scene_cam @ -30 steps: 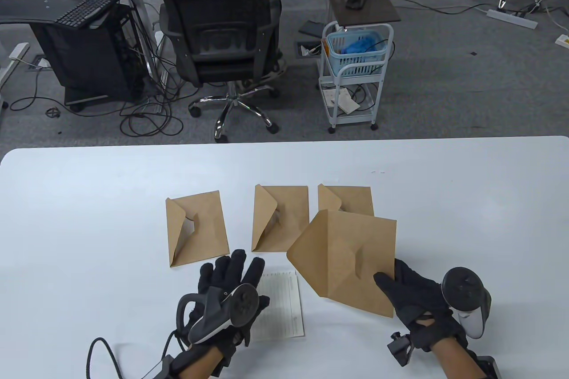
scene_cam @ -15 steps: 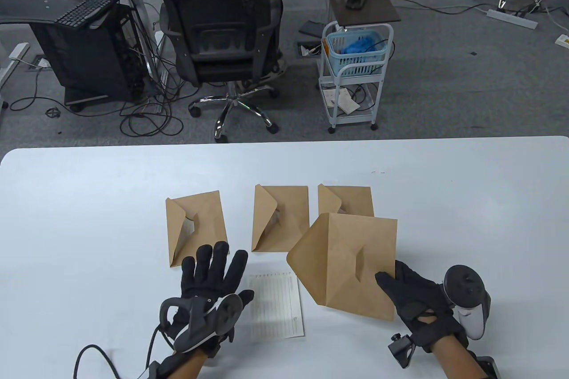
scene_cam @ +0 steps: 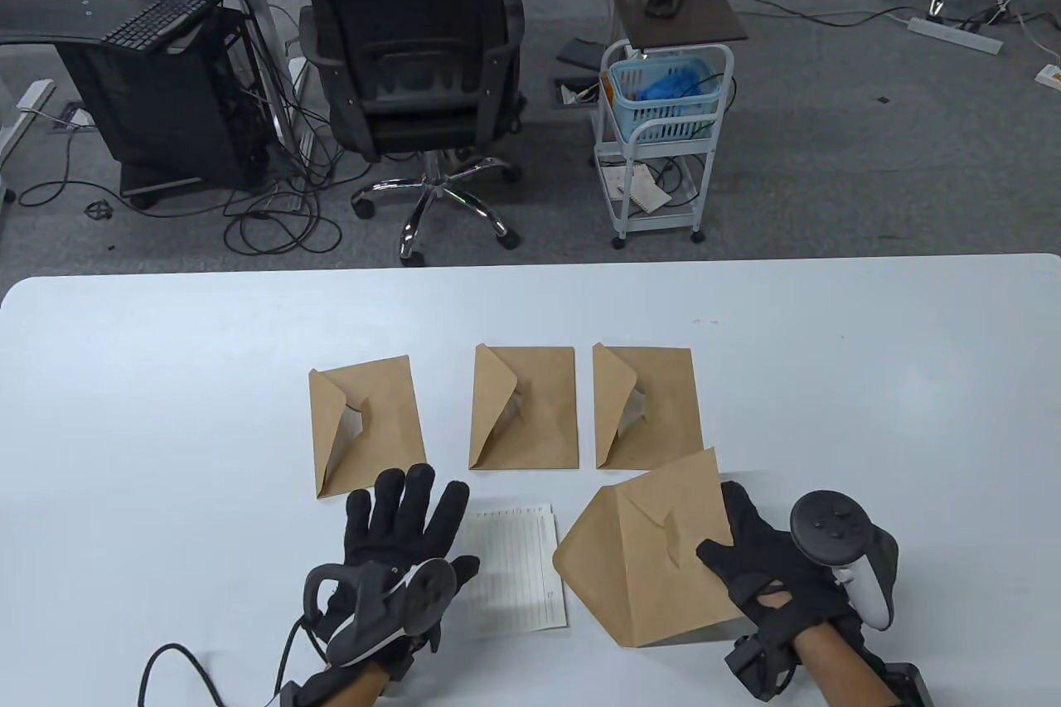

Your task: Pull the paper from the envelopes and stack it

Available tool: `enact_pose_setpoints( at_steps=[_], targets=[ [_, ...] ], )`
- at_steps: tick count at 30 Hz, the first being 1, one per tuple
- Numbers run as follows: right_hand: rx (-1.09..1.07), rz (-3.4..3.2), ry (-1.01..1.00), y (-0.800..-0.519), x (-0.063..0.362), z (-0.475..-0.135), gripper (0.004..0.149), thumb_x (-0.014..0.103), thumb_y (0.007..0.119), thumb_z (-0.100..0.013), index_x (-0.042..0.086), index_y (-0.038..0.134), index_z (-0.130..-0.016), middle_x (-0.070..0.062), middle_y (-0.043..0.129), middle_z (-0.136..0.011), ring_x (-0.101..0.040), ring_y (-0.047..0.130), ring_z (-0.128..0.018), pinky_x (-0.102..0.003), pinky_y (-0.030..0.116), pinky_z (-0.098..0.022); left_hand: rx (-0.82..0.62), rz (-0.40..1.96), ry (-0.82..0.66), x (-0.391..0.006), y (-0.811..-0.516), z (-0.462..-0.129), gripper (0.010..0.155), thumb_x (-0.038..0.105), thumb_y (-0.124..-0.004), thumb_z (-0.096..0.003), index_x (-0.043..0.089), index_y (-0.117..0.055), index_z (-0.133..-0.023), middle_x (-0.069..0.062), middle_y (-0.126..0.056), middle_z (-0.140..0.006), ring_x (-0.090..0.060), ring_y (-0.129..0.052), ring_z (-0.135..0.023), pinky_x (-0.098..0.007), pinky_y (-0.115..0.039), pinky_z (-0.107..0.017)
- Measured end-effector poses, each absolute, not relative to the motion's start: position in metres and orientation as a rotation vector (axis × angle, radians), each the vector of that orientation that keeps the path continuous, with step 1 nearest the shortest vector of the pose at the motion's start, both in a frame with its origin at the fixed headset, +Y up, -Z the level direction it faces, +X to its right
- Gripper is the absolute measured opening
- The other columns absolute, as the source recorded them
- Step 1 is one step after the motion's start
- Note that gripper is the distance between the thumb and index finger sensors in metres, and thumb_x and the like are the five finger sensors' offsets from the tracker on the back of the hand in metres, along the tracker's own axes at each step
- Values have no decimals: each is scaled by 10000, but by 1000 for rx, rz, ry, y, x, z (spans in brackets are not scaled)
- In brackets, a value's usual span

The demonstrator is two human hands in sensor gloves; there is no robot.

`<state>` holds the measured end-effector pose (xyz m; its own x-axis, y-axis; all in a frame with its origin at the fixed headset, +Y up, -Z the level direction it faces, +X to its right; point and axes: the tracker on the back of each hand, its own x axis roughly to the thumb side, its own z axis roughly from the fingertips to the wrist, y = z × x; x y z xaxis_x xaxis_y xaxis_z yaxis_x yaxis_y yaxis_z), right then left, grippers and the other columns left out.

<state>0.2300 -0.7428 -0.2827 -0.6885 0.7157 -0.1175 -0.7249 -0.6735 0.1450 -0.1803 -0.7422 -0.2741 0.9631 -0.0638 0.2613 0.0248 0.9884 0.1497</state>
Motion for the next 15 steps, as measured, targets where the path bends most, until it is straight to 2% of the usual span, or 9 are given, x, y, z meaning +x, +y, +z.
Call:
enact_pose_setpoints(
  at_steps=[4,5,8,10,12,15],
  targets=[
    [-69,2483,266,-747,224,-284,828,203,895,-454,149,343,-1069,-210,911,-773,-64,1134,-251,-337,942,-398,144,-44,-267,-180,-742,-274,789,615,-665,-494,403,-256,-1134,-96,-173,-1218,-466,-234,-1151,-662,-152,-785],
    [-65,2528,266,-749,222,-284,784,201,897,-454,193,412,-1070,-223,908,-779,-68,1136,-252,-341,942,-401,145,-44,-268,-180,-742,-273,791,615,-665,-493,401,-256,-1135,-95,-175,-1218,-464,-235,-1151,-662,-152,-785],
    [-37,2667,239,-752,216,-285,631,211,912,-447,147,662,-1023,-248,916,-772,-76,1139,-257,-354,940,-406,142,-48,-271,-180,-743,-273,787,615,-665,-493,401,-263,-1136,-98,-178,-1218,-456,-239,-1153,-662,-150,-785],
    [-28,2765,233,-753,212,-286,639,241,928,-441,130,679,-1019,-207,915,-785,-97,1115,-293,-395,908,-440,140,-50,-272,-179,-742,-273,784,614,-666,-493,401,-271,-1136,-99,-183,-1218,-455,-244,-1152,-662,-150,-784],
    [-30,2870,220,-754,207,-287,638,291,938,-445,173,692,-1022,-176,902,-811,-160,1079,-363,-462,849,-483,140,-50,-272,-179,-742,-273,782,613,-665,-494,401,-274,-1137,-99,-184,-1218,-451,-243,-1154,-661,-149,-785],
    [-33,3003,265,-757,203,-287,650,383,929,-453,211,690,-1033,-219,810,-886,-227,1023,-493,-533,765,-559,142,-47,-272,-179,-742,-272,781,614,-666,-494,400,-279,-1137,-100,-187,-1218,-451,-245,-1153,-661,-149,-785]
  ],
)
